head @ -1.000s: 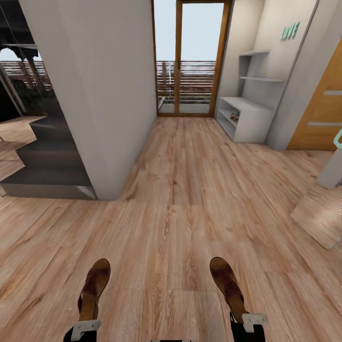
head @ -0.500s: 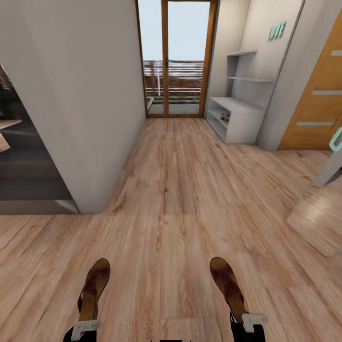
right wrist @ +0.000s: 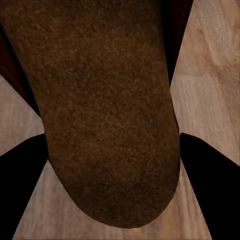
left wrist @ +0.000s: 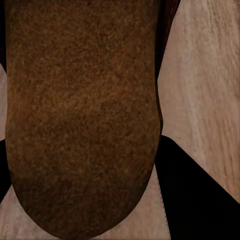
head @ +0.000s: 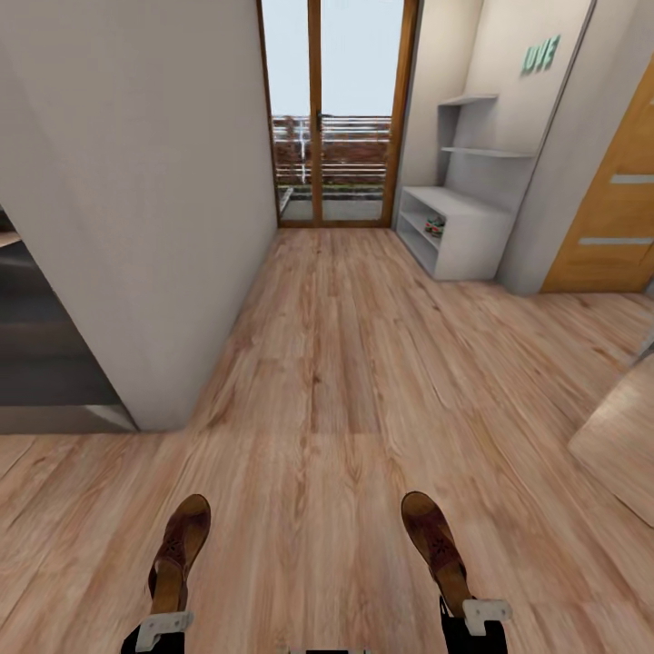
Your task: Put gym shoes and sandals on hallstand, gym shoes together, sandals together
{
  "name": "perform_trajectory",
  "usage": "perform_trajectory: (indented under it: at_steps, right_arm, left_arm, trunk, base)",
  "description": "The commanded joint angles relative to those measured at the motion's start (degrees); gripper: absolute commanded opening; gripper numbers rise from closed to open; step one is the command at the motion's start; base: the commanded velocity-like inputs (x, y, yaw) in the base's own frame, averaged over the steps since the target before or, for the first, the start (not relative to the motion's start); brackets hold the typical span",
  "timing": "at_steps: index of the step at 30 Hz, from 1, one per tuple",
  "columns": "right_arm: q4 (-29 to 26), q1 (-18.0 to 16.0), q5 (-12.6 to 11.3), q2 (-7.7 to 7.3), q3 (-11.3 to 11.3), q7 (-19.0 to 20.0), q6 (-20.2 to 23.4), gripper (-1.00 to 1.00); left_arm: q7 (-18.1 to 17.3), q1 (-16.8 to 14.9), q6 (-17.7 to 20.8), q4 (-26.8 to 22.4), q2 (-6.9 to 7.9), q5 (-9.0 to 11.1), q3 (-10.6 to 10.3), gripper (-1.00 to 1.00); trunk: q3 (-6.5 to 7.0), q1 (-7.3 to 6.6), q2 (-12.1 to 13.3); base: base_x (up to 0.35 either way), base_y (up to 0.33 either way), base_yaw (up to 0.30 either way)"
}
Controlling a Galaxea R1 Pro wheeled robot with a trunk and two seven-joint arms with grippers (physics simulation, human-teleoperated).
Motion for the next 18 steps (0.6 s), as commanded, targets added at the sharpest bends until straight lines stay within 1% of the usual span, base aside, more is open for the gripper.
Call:
perform_trajectory:
  at_steps: [1, 18]
  right_arm:
    - [0.05, -0.04, 0.59, 0.00, -0.45, -0.07, -0.15, -1.00]
    - [0.05, -0.04, 0.59, 0.00, -0.48, -0.10, -0.15, -1.00]
  left_arm:
    - [-0.45, -0.06, -0.18, 0.01, -0.03, -0.20, 0.49, -1.00]
    - [-0.36, -0.06, -0.18, 0.01, -0.03, -0.22, 0.49, -1.00]
  trunk:
    - [-0.04, 0.02, -0.02]
    - [-0.04, 0.02, -0.02]
  base:
    - [0.339, 0.000, 0.000]
    - [0.338, 0.000, 0.000]
